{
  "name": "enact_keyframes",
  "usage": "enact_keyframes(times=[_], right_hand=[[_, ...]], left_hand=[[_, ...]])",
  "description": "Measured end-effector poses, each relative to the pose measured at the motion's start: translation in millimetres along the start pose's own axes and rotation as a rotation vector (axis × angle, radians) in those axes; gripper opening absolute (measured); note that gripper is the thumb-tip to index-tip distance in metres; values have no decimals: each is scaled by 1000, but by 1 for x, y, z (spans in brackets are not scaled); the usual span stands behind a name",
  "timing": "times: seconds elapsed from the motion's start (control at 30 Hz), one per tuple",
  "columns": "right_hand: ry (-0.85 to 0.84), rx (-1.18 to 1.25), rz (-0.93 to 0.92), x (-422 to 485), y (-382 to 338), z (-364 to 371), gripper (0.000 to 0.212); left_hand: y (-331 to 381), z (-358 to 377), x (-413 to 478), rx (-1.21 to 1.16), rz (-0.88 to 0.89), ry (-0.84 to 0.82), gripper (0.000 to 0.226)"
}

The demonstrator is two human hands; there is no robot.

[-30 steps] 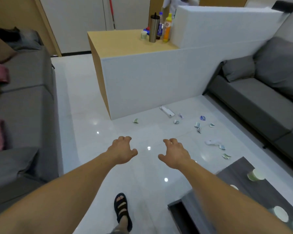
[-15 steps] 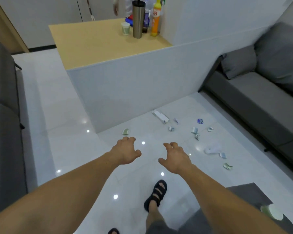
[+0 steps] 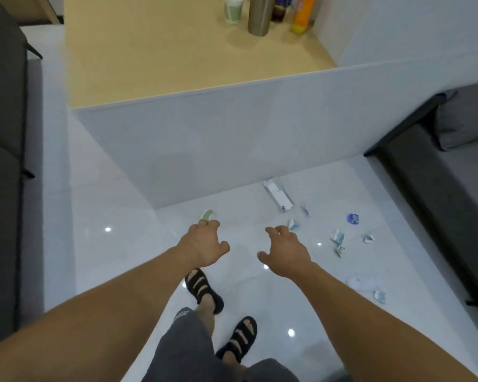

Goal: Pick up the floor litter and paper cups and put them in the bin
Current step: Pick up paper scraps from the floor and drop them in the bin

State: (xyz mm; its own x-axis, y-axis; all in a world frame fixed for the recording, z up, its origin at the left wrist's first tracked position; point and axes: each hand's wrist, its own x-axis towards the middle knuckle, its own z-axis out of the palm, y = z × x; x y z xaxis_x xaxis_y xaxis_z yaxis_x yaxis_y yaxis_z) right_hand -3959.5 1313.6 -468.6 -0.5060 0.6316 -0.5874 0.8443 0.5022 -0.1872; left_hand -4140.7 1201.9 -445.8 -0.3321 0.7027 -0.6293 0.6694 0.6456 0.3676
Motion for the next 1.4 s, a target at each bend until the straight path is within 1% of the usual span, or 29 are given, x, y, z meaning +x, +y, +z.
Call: enact_keyframes(times=[0.17,0.3,0.47,0.6,0.7,0.8,0.87,0.93,1.0,1.07,1.17,1.23,1.3,1.33,1.4], right_hand=[[-51,51,58,105,26,23,70],[-131,10,95,193,70,64,70],[-153,-10,115,313,142,141,67],[-129,-26,173,423,221,212,69],[-83,-85,224,494,288,265,69],[-54,-144,255,547,346,311,71],[-54,-144,270,572,369,339,71],[-7,-124,263,584,382,361,69],[86,-100,244,584,386,374,62],[134,-41,190,576,380,380,55],[73,121,15,548,342,377,52],[31,305,-83,526,297,368,56],[10,496,-154,506,246,355,65],[-3,568,-201,496,221,349,70],[-25,639,-324,476,176,337,78]], left_hand=[[-3,12,116,-29,13,-69,67],[-16,53,206,-48,-25,-116,66],[-29,138,322,-94,-97,-173,65],[-28,221,422,-157,-116,-146,64],[-25,289,493,-224,-111,-141,64],[-23,346,554,-268,-97,-121,63],[-24,377,579,-286,-101,-129,63],[-26,401,589,-299,-102,-155,63],[-29,417,586,-307,-102,-186,63],[-31,421,578,-331,-129,-210,61],[-30,406,558,-414,-196,-228,61],[-30,389,543,-487,-227,-197,61],[-32,369,529,-608,-275,-142,62],[-34,357,521,-683,-307,-118,61],[-43,334,504,-822,-353,-65,61]])
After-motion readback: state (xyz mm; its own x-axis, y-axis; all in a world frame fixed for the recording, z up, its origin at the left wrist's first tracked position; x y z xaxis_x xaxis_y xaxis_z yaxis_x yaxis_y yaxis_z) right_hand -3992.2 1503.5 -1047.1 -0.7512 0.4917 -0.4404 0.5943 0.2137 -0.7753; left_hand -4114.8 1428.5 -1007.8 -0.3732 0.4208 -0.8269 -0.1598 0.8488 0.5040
